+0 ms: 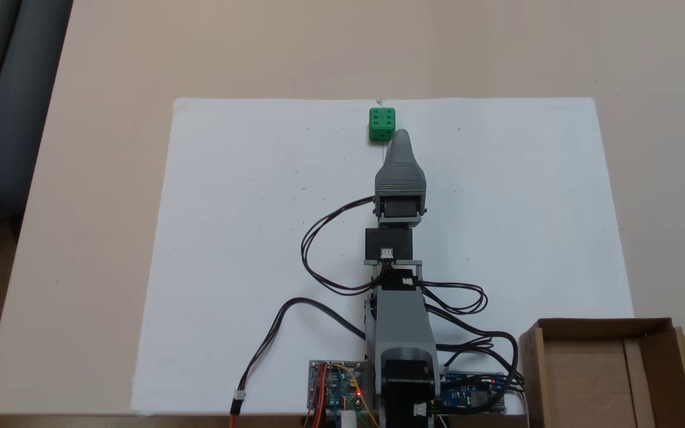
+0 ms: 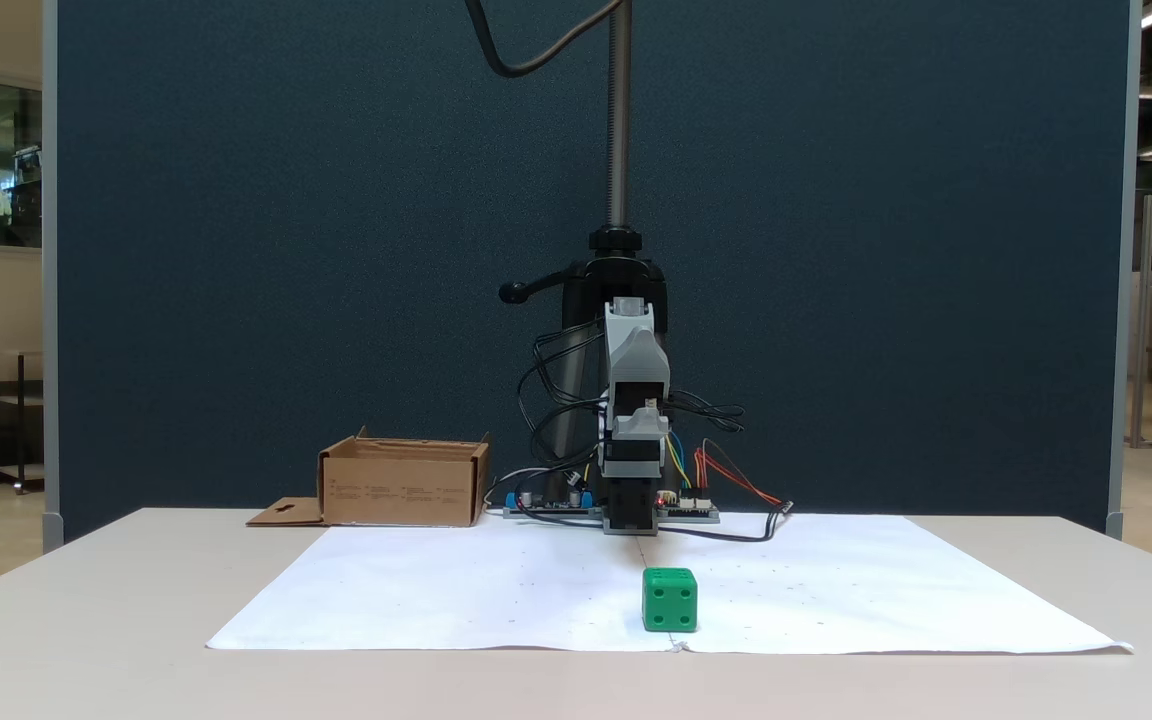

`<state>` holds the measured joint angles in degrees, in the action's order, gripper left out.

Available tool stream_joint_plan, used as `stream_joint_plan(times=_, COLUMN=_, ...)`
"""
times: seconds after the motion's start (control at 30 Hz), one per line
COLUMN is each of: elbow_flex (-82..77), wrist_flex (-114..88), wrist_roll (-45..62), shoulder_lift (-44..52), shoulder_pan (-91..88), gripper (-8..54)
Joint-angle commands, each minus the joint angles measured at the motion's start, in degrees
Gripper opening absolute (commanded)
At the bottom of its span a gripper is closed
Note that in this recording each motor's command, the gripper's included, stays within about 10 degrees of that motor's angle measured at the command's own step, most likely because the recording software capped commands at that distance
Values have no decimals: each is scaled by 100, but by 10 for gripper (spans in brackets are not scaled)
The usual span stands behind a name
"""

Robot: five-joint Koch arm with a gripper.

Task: Grasp a green dice and put it in the bin.

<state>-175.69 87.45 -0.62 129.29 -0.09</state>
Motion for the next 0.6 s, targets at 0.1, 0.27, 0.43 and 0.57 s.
stream_joint_plan(times=0.1, elbow_flex=-378, wrist_flex=-1134, wrist_roll=53, shoulder_lift=624, shoulder_pan=185, gripper=446)
stream_joint_plan(times=0.27, elbow_flex=-387, wrist_flex=-1125, wrist_roll=44, shoulder_lift=633, shoulder_pan=185, gripper=446)
stream_joint_plan(times=0.43, elbow_flex=-378, wrist_flex=-1125, wrist_roll=44, shoulder_lift=633, shoulder_pan=176, gripper=446)
stream_joint_plan(times=0.57, elbow_flex=-378, wrist_flex=-1134, wrist_roll=44, shoulder_lift=633, shoulder_pan=176, gripper=446)
